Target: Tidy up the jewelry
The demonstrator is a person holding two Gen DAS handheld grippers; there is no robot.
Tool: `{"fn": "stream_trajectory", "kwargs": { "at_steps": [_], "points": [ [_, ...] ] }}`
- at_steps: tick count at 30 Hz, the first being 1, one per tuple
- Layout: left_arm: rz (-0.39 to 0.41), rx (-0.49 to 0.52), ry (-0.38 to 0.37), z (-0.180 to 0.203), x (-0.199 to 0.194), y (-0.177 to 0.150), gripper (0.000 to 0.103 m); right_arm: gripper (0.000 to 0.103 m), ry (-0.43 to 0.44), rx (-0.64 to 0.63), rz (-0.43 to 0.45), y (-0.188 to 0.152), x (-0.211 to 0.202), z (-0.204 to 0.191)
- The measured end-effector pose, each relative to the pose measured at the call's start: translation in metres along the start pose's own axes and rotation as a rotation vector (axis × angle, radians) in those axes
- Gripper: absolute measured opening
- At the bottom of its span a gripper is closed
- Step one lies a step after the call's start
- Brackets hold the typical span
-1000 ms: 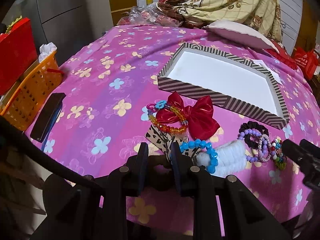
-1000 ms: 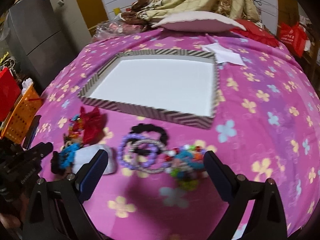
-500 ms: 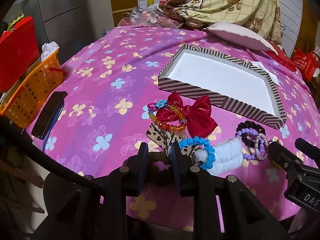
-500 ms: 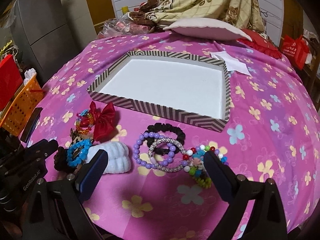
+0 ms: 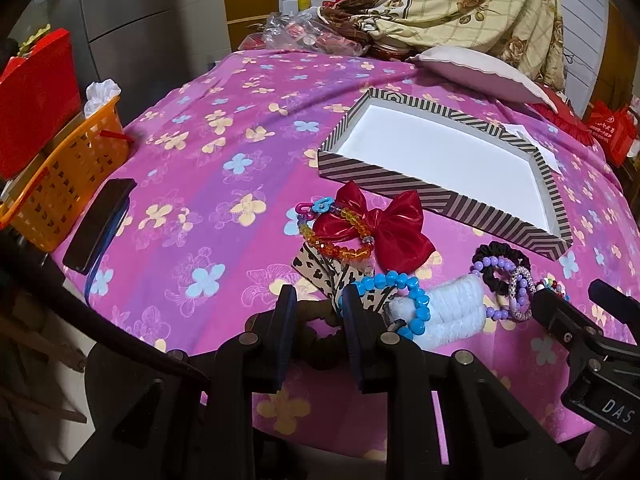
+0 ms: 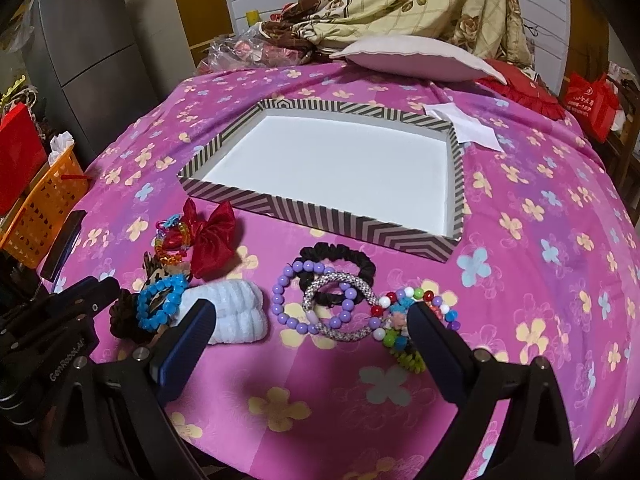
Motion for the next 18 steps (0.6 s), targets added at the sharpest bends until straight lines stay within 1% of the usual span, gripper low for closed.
{"fn": "stream_trajectory", "kwargs": {
  "at_steps": [10, 18],
  "points": [
    [0.002, -0.005, 0.001, -0.0007, -0.0014, 0.0000, 0.044, 0.098, 0.012, -0.001, 0.005, -0.0007, -0.0048, -0.0039],
    [0.013, -0.003, 0.002, 0.0002, -0.0099, 0.0005, 0.044, 0.098, 0.016, -0.004, 0.011, -0.0007, -0.0087, -0.0049]
  ]
}}
Point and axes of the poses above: each gripper's, at about its wrist camera, not at the fingertips, and x roughly the way its jaws point, z to its right, y to its top, the point moved 10 cm from there along x, roughly the way its jaws point, and after that the axes turned 6 degrees about -z, right-handed, at the moved point
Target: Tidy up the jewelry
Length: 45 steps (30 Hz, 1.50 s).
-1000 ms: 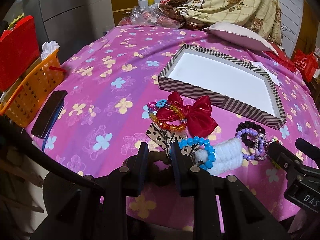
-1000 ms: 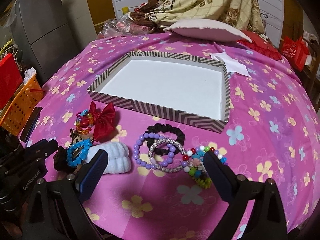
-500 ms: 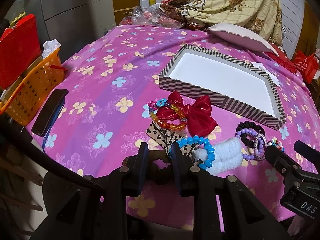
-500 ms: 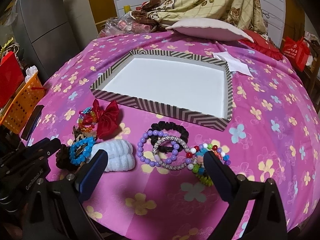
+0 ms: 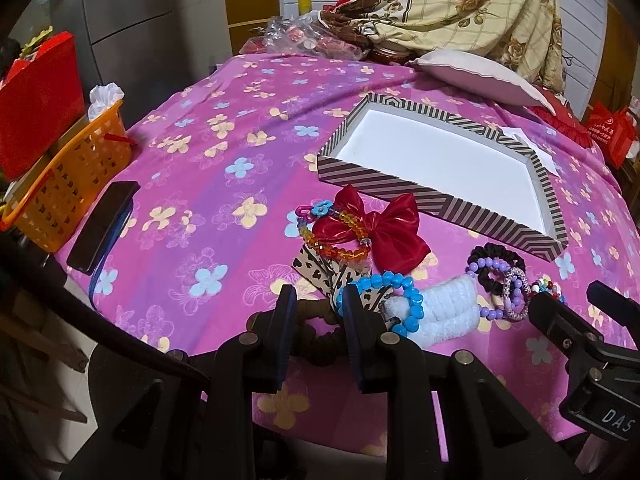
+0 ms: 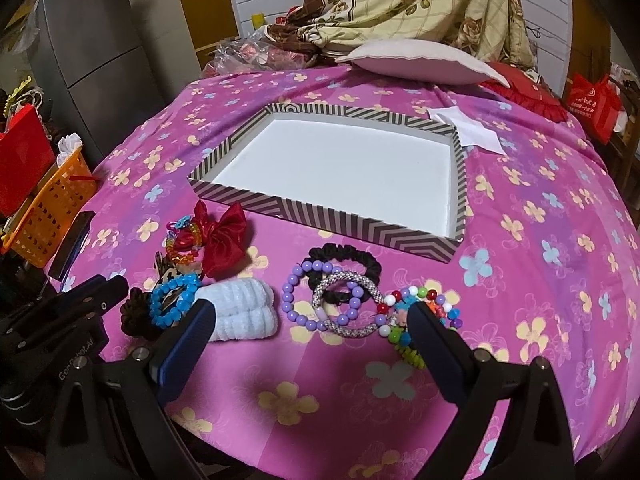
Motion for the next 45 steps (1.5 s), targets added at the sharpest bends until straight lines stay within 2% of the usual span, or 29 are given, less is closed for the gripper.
{"fn": "stream_trajectory", "kwargs": {
  "at_steps": [45],
  "points": [
    [-0.016, 0.003, 0.002, 0.0058, 0.0002, -0.0043, 0.044, 0.098, 0.009, -0.002, -0.018, -0.0042, -0.0002, 0.0002]
  ]
}}
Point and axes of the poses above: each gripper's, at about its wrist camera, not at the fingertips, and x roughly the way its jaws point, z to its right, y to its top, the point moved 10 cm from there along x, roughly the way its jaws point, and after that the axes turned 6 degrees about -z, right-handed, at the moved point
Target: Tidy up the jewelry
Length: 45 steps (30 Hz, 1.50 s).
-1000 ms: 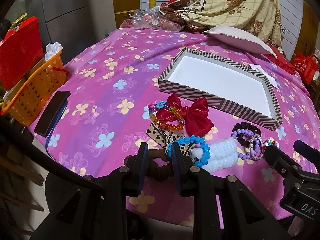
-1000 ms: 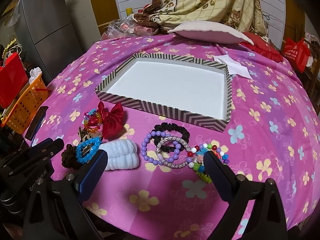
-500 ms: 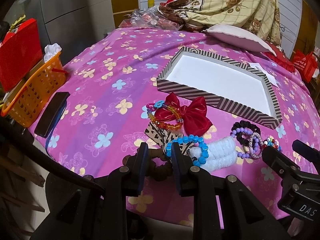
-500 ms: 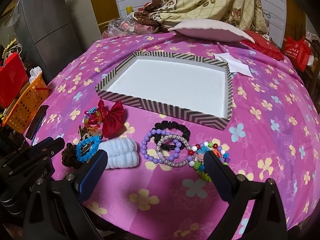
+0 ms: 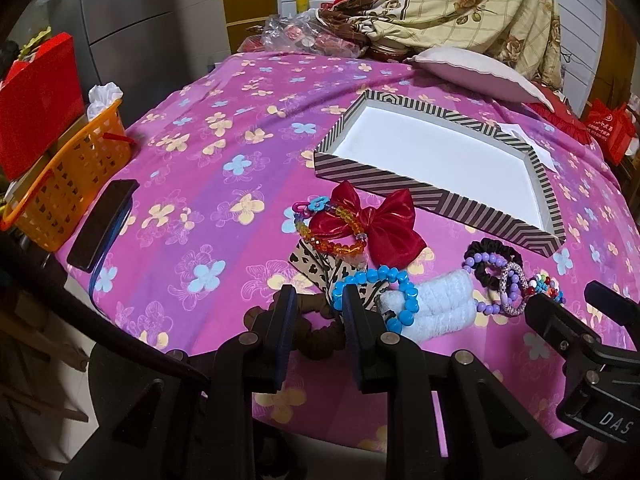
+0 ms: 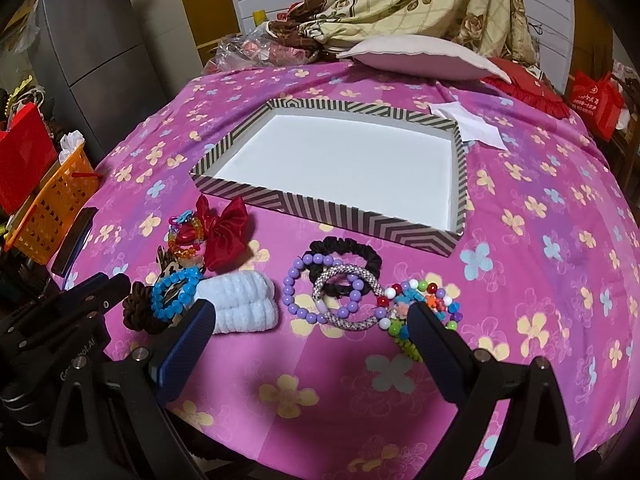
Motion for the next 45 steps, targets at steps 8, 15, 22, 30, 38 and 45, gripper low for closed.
{"fn": "stream_trajectory", "kwargs": {
  "at_steps": [8, 15, 22, 30, 38, 45],
  "points": [
    [-0.002, 0.003, 0.000, -0.001, 0.000, 0.000, 0.044, 0.098, 0.002, 0.003, -0.006, -0.001, 0.001, 0.000],
    [-0.017, -0.006, -0.016, -0.003, 0.003, 0.000, 0.044, 0.098, 0.008, 0.001, -0.014, -0.003, 0.004, 0.002],
    [-0.058, -0.075, -0.053, -0.028, 0.007, 0.000, 0.044, 0.099, 0.012, -0.003, -0.028, -0.007, 0.009, 0.003],
    [-0.120, -0.169, -0.150, -0.056, 0.016, -0.003, 0.045, 0.099, 0.079, -0.079, -0.063, -0.014, 0.026, -0.017],
    [-0.173, -0.255, -0.224, -0.065, 0.029, -0.003, 0.047, 0.091, 0.155, -0.146, -0.093, -0.015, 0.044, -0.041],
    [-0.204, -0.220, -0.272, -0.058, 0.030, -0.010, 0.048, 0.091, 0.168, -0.142, -0.099, -0.013, 0.051, -0.042]
  ]
}}
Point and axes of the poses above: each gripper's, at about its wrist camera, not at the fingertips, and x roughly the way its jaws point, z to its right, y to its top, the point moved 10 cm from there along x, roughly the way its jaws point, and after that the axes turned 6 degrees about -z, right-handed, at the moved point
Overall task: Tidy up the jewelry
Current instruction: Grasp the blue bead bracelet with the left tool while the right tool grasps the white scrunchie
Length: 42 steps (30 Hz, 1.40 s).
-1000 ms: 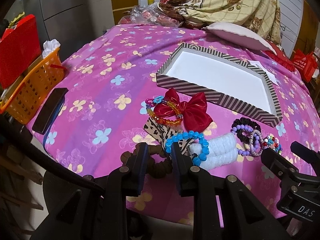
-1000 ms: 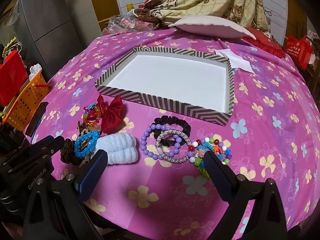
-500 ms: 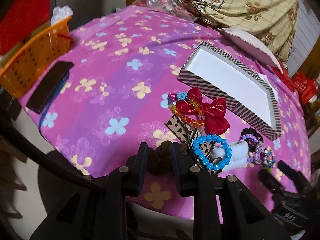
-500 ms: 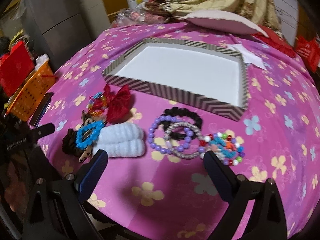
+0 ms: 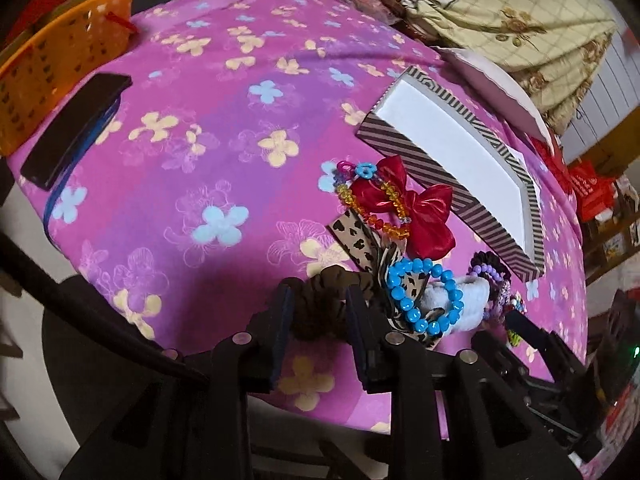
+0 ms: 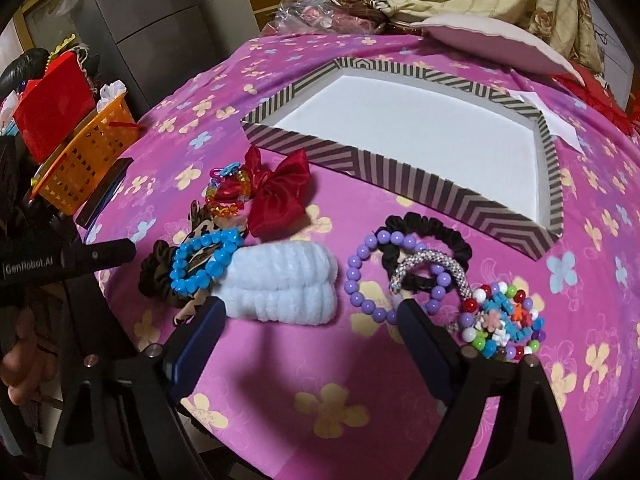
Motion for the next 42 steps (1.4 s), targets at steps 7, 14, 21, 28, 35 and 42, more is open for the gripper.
{"fn": "stream_trajectory", "kwargs": {
  "at_steps": [7, 14, 21, 28, 35, 42],
  "points": [
    [-0.026, 0.022, -0.088, 0.032, 0.003, 0.008, 0.053, 0.091, -0.007, -0.008, -0.013, -0.003, 0.003, 0.001],
    [-0.176, -0.045, -0.144, 0.044, 0.036, 0.001, 0.053, 0.090, -0.006, -0.030, -0.009, -0.003, 0.002, -0.001],
    [-0.187, -0.060, -0.143, 0.046, 0.044, 0.002, 0.053, 0.089, 0.019, -0.028, -0.009, 0.001, 0.007, 0.000],
    [-0.173, -0.021, -0.140, 0.051, 0.041, 0.005, 0.034, 0.047, 0.096, -0.048, -0.039, -0.001, 0.024, -0.010],
    [-0.126, -0.010, -0.146, 0.042, 0.015, 0.015, 0.033, 0.031, 0.094, -0.094, 0.013, -0.001, 0.005, -0.015],
    [-0.107, -0.004, -0.138, 0.039, 0.007, 0.014, 0.033, 0.028, 0.085, -0.099, 0.015, -0.008, -0.001, -0.014]
  ]
}}
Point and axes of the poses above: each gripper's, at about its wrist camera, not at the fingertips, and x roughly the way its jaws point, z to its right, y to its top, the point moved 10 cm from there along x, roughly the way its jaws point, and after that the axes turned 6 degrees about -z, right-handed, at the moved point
